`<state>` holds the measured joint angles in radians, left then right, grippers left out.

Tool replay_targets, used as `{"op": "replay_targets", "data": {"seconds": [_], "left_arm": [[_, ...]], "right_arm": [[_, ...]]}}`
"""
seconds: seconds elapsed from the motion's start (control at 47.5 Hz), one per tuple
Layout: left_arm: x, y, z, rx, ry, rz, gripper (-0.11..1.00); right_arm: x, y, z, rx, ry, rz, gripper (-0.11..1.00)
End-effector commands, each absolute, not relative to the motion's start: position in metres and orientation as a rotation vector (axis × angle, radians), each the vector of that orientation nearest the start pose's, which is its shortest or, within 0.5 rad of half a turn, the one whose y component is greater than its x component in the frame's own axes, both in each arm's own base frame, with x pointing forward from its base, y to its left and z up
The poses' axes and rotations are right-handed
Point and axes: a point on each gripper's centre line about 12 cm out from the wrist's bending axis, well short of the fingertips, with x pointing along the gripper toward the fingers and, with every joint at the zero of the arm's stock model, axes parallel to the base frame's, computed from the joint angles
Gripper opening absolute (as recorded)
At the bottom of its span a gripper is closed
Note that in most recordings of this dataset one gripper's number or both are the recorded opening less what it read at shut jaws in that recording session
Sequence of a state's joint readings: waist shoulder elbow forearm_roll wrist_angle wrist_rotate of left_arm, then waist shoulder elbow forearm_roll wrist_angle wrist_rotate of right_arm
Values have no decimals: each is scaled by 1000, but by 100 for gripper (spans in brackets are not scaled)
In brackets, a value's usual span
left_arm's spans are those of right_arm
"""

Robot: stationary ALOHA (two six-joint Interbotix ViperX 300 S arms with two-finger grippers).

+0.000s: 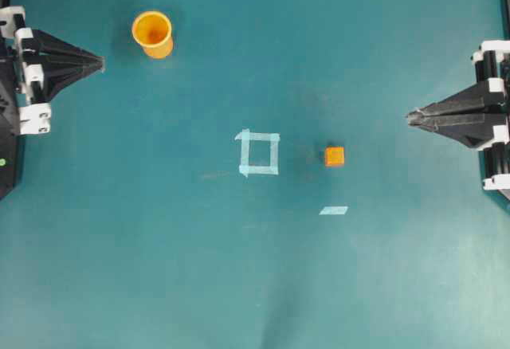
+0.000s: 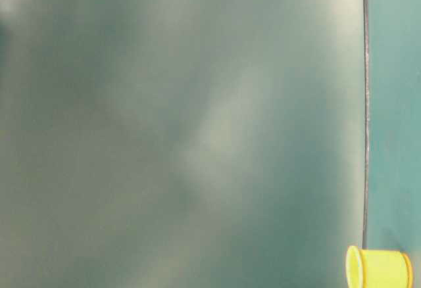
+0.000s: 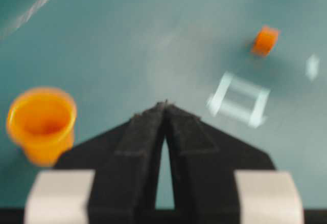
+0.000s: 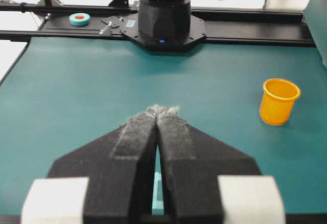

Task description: Move the cup toward the block with left arm.

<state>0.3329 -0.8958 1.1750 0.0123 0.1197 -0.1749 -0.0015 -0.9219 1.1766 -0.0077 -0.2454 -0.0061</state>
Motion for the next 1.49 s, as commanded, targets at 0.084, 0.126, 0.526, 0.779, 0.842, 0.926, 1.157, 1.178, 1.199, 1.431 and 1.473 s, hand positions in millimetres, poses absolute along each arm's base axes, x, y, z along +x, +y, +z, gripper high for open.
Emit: {"op": "replay_targets", "data": {"seconds": [0.084,0.126,0.526,0.779,0.842,0.926,1.157,1.178,1.199,1.431,1.473], "left_arm": [[192,71,215,-258,493,392,6],[193,72,213,-262,508,394,6],[203,76,197,-267,656,397,9],[199,75,199,-277,689,403,37],[198,76,199,-277,688,410,49],[198,78,200,-281,683,419,62],[199,86,204,-270,636,445,69],[200,87,204,-269,630,447,69],[200,88,205,-269,625,448,70],[206,94,206,-253,585,456,80],[208,96,206,-259,584,463,80]], "right_arm": [[208,0,291,-20,-20,1,0],[209,0,290,-21,-17,2,0],[211,0,287,-30,0,4,0],[212,1,286,-39,9,6,0],[212,0,285,-43,12,5,0],[212,1,285,-54,15,9,0],[212,1,285,-55,12,10,0],[212,1,285,-55,12,10,0],[212,1,285,-55,12,8,0],[212,1,286,-55,11,10,0],[212,1,286,-57,11,10,0]]}}
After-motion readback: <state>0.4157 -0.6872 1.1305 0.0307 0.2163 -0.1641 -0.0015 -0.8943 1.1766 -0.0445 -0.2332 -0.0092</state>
